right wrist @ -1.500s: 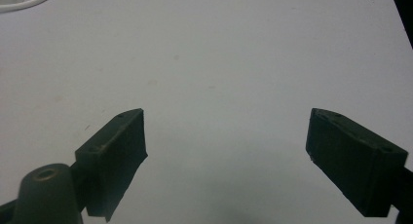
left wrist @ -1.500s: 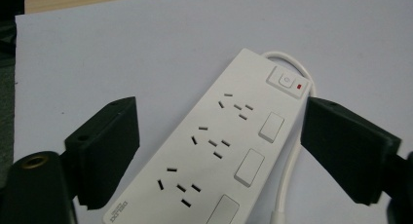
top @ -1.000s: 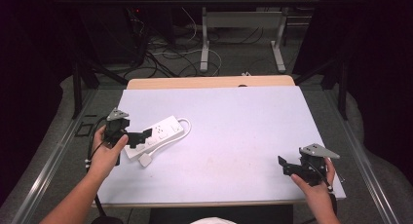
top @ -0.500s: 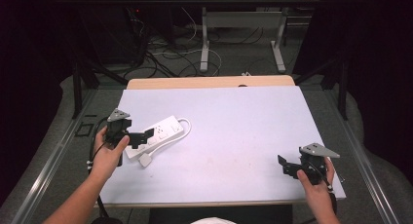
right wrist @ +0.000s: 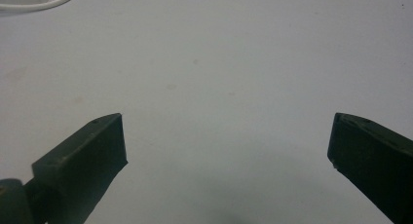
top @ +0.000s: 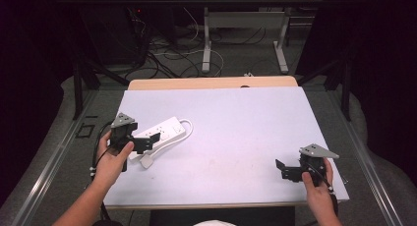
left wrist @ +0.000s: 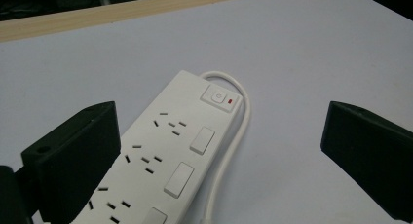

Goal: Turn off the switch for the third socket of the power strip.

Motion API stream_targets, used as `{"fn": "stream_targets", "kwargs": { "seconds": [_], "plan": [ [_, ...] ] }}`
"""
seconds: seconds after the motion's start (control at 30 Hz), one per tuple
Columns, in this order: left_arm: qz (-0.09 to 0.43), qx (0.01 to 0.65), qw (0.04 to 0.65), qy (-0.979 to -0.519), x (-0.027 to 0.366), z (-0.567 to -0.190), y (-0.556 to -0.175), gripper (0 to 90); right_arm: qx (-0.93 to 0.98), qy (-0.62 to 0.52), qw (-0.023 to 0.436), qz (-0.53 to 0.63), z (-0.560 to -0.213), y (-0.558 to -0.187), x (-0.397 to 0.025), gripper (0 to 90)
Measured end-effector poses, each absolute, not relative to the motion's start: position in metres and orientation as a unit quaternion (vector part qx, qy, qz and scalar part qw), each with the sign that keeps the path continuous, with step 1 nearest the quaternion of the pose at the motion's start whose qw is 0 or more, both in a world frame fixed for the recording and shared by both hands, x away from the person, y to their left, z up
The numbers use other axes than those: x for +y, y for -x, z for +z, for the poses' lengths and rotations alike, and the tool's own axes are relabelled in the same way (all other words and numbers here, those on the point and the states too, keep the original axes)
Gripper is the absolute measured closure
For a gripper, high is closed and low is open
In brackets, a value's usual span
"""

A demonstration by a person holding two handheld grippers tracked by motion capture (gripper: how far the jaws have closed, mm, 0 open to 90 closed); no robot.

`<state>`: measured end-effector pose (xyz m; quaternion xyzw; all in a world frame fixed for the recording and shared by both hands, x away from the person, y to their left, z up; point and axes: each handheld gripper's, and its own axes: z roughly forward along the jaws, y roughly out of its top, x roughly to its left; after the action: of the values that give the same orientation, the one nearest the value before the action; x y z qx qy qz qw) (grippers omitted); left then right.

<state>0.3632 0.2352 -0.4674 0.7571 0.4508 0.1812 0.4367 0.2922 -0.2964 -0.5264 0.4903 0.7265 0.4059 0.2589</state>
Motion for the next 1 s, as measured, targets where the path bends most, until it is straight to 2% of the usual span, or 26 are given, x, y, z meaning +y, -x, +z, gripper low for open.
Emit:
{"fn": "stream_targets", "kwargs": {
  "seconds": [0.43,1.0],
  "plan": [
    [0.183,0.426,0.45,-0.763,0.214,-0.469,-0.353,1.6,0.725,-0.487,0.258,0.412,-0.524,-0.292,-0.295,0.0],
    [0.167,0.389,0.45,-0.787,0.174,-0.495,-0.341,2.8,0.733,-0.478,0.255,0.411,-0.525,-0.293,-0.291,0.0]
  ]
}}
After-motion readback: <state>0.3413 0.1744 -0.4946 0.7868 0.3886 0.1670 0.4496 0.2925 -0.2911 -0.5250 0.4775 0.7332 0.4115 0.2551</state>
